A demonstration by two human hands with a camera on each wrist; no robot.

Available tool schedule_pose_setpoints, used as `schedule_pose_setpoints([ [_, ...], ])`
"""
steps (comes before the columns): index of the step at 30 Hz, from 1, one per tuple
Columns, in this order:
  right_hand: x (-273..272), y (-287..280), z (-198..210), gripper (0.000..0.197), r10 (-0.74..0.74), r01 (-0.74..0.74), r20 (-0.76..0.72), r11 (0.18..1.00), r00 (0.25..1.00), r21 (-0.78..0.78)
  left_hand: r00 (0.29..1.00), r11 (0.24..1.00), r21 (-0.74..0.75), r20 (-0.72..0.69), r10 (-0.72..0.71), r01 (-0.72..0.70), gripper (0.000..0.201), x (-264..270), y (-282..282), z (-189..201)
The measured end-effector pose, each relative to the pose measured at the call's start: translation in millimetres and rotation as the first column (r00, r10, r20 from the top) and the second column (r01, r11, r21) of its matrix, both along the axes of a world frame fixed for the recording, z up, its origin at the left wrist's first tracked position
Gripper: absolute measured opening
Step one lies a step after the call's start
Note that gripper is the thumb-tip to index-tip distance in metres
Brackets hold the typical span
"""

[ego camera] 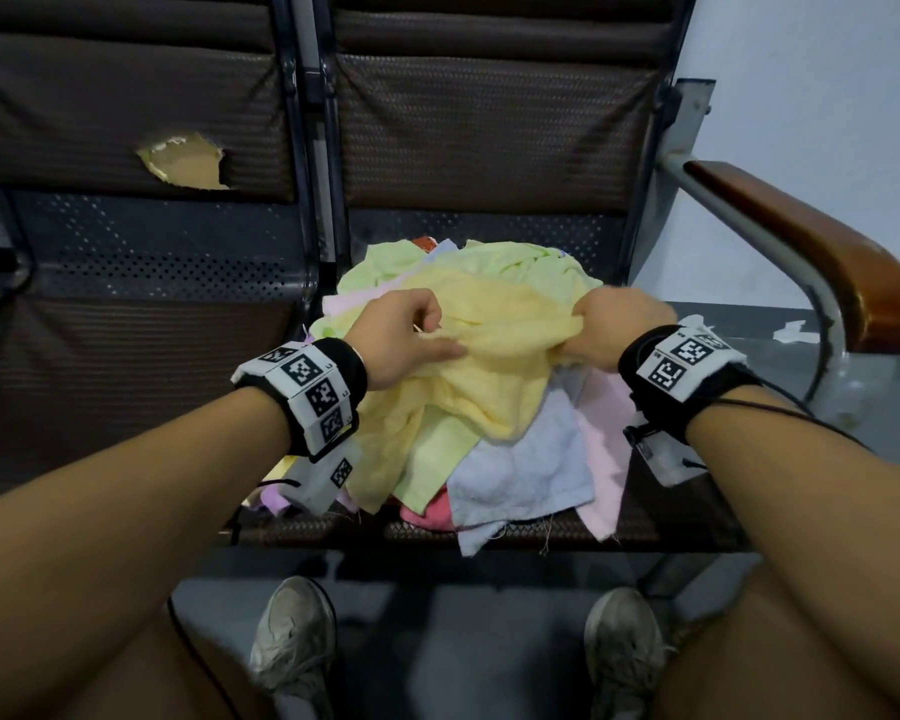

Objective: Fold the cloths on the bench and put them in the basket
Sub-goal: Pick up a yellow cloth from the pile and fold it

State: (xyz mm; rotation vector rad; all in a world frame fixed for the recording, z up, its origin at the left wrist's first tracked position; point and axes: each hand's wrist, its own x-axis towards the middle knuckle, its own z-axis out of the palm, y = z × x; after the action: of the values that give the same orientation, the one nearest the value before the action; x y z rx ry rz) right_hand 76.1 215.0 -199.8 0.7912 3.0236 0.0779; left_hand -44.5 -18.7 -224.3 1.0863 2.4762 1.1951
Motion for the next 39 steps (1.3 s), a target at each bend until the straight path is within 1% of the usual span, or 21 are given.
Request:
schedule_pose_setpoints([
  [3,2.6,7.8,15.5,0.036,-0.142,0.154,-0.249,0.988,0.958,0.030,0.999,0.996,-0.085,-0.011,0.036,-0.037,0.035,-2.7,-2.1,-0.2],
  [5,8.3,8.7,22.3,0.039,-0.121,0.137,-0.344,0.990,0.931,0.022,0.992,0.988,-0.108,-0.058,0.109,-0.114,0.021,-4.3,-2.8,0.3],
  [7,12.8,3.2,23.3,0.035,0.011,-0.024,-0.316,0.999,0.949,-0.037,0.978,0.974,-0.093,-0.066,0.200,-0.206,0.006,-7.8,-4.4,3.0],
  [8,14.5,-1.9,20.8,0.031,0.093,-0.130,-0.271,0.984,0.958,-0.123,0.968,0.964,-0.083,-0.036,0.250,-0.252,0.011,-10.2,-4.5,4.3],
  [10,17.3,-15.7,13.0,0.021,0.177,-0.254,-0.224,0.885,0.958,-0.390,0.948,0.952,-0.064,0.088,0.306,-0.301,0.027,-15.2,-4.4,4.9],
  [11,17.0,-21.1,9.4,0.026,0.199,-0.298,-0.252,0.839,0.947,-0.455,0.940,0.952,-0.048,0.151,0.307,-0.303,0.035,-16.2,-4.7,4.9],
  [13,13.4,-27.7,5.7,0.035,0.232,-0.393,-0.383,0.816,0.894,-0.424,0.940,0.964,-0.030,0.217,0.264,-0.264,0.041,-14.7,-3.4,4.4],
  [15,10.1,-34.0,9.4,0.034,0.258,-0.477,-0.523,0.810,0.812,-0.340,0.966,0.982,-0.061,0.178,0.186,-0.177,0.027,-11.4,0.8,3.3],
  [17,7.3,-38.5,12.8,0.026,0.257,-0.516,-0.599,0.798,0.759,-0.312,0.983,0.987,-0.134,0.142,0.113,-0.094,0.020,-5.1,6.1,3.3],
  [19,4.9,-40.1,12.5,0.021,0.258,-0.488,-0.605,0.836,0.753,-0.251,0.986,0.986,-0.164,0.151,0.065,-0.039,0.022,1.0,11.4,3.5],
  [20,3.7,-38.1,11.4,0.021,0.257,-0.445,-0.590,0.874,0.766,-0.196,0.988,0.990,-0.133,0.137,0.067,-0.049,0.019,1.9,13.9,3.8],
  [22,0.7,-27.0,9.3,0.025,0.232,-0.326,-0.522,0.941,0.821,-0.095,0.976,0.980,-0.024,0.088,0.200,-0.199,0.011,-1.1,13.8,7.6],
  [24,0.5,-10.4,5.1,0.025,0.171,-0.221,-0.373,0.971,0.912,-0.096,0.904,0.902,0.075,0.086,0.418,-0.424,0.026,-9.9,8.7,13.9],
  [25,2.0,-2.9,1.7,0.025,0.143,-0.183,-0.272,0.975,0.952,-0.126,0.867,0.862,0.105,0.118,0.485,-0.496,0.029,-15.3,5.2,16.9],
  [28,9.7,6.4,-7.8,0.029,0.125,-0.132,-0.045,0.969,0.991,-0.210,0.798,0.795,0.133,0.236,0.555,-0.592,0.025,-27.5,-0.4,17.5],
  [30,12.1,4.1,-6.2,0.031,0.123,-0.137,-0.071,0.958,0.990,-0.250,0.780,0.786,0.177,0.369,0.505,-0.592,0.030,-25.8,-0.3,16.2],
  [33,12.2,-4.8,3.9,0.026,0.149,-0.254,-0.315,0.911,0.937,-0.325,0.770,0.808,0.254,0.544,0.335,-0.531,0.038,-24.3,2.5,14.2],
  [35,14.7,-17.7,10.0,0.017,0.163,-0.367,-0.440,0.823,0.883,-0.433,0.796,0.860,0.234,0.541,0.272,-0.453,0.030,-19.8,6.8,15.8],
  [36,17.8,-26.0,11.8,0.019,0.175,-0.420,-0.468,0.761,0.867,-0.495,0.802,0.869,0.224,0.533,0.271,-0.442,0.024,-18.1,9.2,16.1],
  [37,21.3,-34.0,13.5,0.028,0.203,-0.463,-0.476,0.710,0.856,-0.530,0.799,0.865,0.218,0.530,0.285,-0.453,0.021,-15.9,11.0,18.3],
  [39,26.3,-48.2,16.5,0.057,0.311,-0.539,-0.465,0.666,0.829,-0.516,0.765,0.826,0.230,0.559,0.321,-0.515,0.022,-15.2,13.3,21.9],
])
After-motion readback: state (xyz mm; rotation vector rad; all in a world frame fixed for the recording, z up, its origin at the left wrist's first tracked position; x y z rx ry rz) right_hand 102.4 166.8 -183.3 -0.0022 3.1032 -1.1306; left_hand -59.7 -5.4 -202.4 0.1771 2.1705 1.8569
